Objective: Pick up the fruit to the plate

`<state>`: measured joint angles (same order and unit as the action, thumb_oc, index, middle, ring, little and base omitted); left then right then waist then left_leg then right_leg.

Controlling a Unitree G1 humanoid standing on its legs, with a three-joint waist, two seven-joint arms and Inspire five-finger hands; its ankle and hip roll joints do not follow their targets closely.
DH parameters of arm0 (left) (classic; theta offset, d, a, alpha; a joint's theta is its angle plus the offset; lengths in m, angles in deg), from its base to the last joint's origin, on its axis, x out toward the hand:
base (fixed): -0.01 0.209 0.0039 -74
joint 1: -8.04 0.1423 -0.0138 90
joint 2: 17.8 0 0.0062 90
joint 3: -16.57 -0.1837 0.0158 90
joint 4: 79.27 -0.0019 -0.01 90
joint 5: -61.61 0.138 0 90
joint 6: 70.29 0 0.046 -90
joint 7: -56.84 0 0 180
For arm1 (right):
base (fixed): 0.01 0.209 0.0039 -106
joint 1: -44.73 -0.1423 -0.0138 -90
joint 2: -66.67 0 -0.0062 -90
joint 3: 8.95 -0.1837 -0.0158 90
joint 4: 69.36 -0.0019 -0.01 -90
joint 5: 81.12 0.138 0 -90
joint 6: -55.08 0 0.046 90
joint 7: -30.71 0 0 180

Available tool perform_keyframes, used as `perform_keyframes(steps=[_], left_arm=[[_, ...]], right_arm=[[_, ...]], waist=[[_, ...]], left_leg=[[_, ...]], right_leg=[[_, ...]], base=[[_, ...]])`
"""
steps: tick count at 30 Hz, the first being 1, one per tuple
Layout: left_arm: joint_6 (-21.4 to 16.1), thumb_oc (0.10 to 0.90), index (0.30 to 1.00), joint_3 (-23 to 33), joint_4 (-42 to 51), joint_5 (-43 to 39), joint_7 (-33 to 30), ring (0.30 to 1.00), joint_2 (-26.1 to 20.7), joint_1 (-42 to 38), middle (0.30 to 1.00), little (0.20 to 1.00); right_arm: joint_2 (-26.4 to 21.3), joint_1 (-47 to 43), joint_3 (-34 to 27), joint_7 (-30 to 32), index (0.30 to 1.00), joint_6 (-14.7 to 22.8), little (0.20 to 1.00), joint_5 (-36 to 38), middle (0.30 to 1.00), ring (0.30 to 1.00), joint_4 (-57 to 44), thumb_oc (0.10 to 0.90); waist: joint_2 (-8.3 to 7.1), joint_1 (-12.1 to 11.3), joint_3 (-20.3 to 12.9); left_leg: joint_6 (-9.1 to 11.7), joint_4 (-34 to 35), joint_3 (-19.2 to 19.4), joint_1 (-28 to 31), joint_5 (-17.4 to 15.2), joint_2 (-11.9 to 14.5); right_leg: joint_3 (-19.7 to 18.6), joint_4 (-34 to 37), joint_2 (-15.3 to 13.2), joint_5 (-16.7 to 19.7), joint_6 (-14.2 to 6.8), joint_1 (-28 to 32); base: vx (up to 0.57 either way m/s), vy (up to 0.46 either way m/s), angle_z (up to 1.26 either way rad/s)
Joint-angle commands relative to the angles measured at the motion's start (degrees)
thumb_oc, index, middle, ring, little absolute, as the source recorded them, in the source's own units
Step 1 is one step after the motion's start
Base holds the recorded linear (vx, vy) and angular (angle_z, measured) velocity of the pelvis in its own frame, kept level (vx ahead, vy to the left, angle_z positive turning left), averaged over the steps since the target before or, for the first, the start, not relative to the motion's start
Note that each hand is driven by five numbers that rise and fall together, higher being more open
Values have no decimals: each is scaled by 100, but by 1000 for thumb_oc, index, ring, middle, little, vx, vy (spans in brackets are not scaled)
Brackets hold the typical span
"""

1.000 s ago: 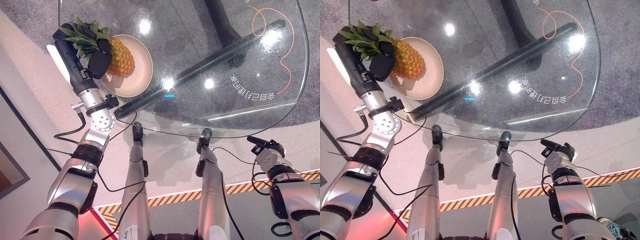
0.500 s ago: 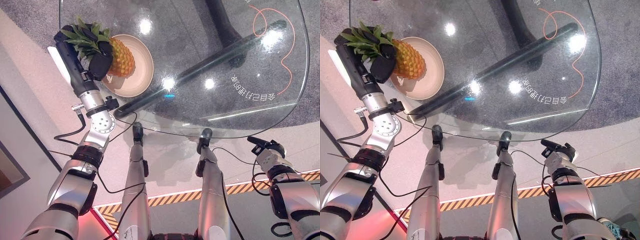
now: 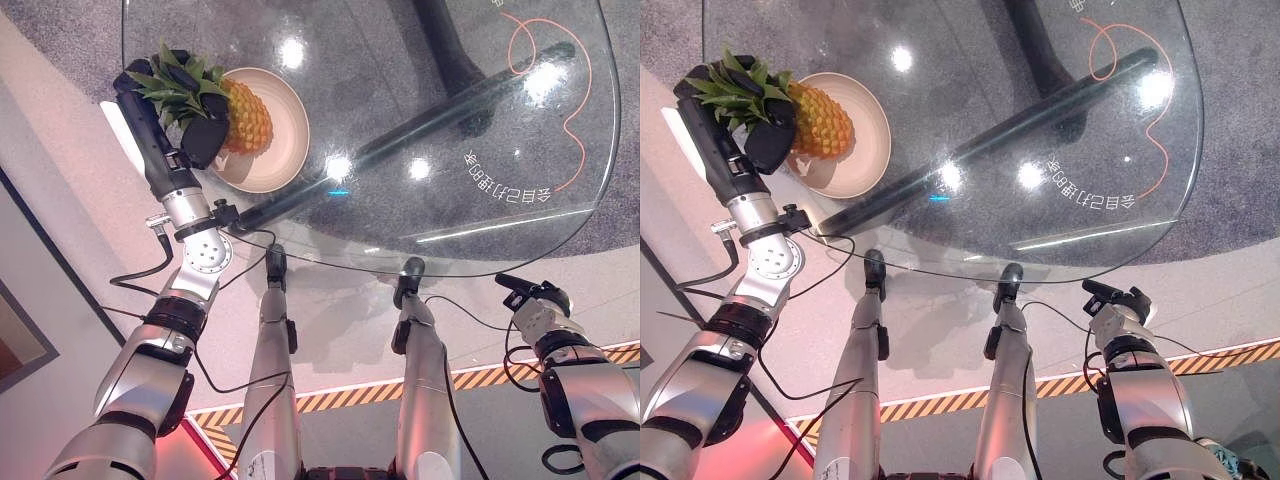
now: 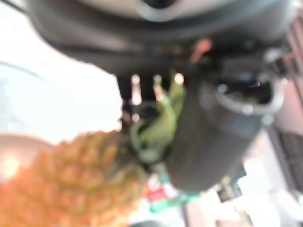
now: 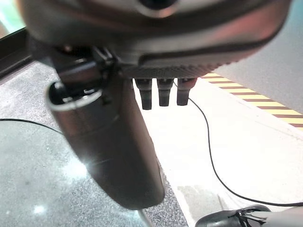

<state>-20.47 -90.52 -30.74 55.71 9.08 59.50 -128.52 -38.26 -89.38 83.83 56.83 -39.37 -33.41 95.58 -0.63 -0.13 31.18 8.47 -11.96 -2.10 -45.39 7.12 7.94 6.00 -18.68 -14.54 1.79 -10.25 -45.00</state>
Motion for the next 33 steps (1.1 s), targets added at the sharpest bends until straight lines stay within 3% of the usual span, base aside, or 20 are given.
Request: perform_keyframes(steps=[1, 3, 5, 6, 8, 33], left_arm=[[-351, 432, 585, 16, 294, 283, 152, 585, -73, -24, 585, 532], [-359, 438, 589, 19, 308, 271, 180, 589, -81, 12, 589, 538], [-394, 531, 669, -2, 305, 307, 188, 669, -70, 79, 669, 631], [-385, 652, 773, -4, 316, 330, 177, 773, -76, 49, 773, 752], [-384, 800, 900, -39, 339, 357, 149, 900, -74, 83, 900, 900], [-387, 800, 900, -132, 487, 476, 166, 900, -95, 450, 900, 900]], right_arm=[[-231, 323, -29, 245, 900, 144, 900, 91, 900, 900, 112, 800], [-236, 341, -37, 237, 900, 142, 900, 84, 900, 900, 106, 800], [-239, 353, -33, 230, 900, 136, 900, 88, 900, 900, 125, 800], [-246, 329, -42, 221, 900, 144, 900, 86, 900, 900, 131, 800], [-243, 352, -44, 207, 900, 172, 900, 84, 900, 900, 139, 800], [-235, 426, -71, 222, 900, 232, 900, 123, 900, 900, 143, 800]], waist=[[-122, -177, -138], [-120, -183, -138], [-114, -206, -138], [-118, -195, -138], [-115, -202, -138], [-71, -304, -138]], left_leg=[[-460, -465, 5, -63, -628, -172], [-462, -470, 1, -62, -628, -179], [-458, -474, 4, -6, -678, -162], [-463, -462, -3, -66, -622, -181], [-464, -456, 1, -56, -628, -175], [-468, -417, -37, 74, -645, -168]], right_leg=[[272, 351, 142, 397, 258, -64], [275, 350, 139, 400, 257, -60], [284, 341, 144, 360, 245, -7], [284, 364, 135, 407, 252, -53], [287, 368, 140, 400, 252, -38], [362, 358, 101, 369, 221, 95]], base=[[0, 0, 0], [0, 0, 0], [0, 0, 0], [0, 0, 0], [0, 0, 0], [0, 0, 0]])
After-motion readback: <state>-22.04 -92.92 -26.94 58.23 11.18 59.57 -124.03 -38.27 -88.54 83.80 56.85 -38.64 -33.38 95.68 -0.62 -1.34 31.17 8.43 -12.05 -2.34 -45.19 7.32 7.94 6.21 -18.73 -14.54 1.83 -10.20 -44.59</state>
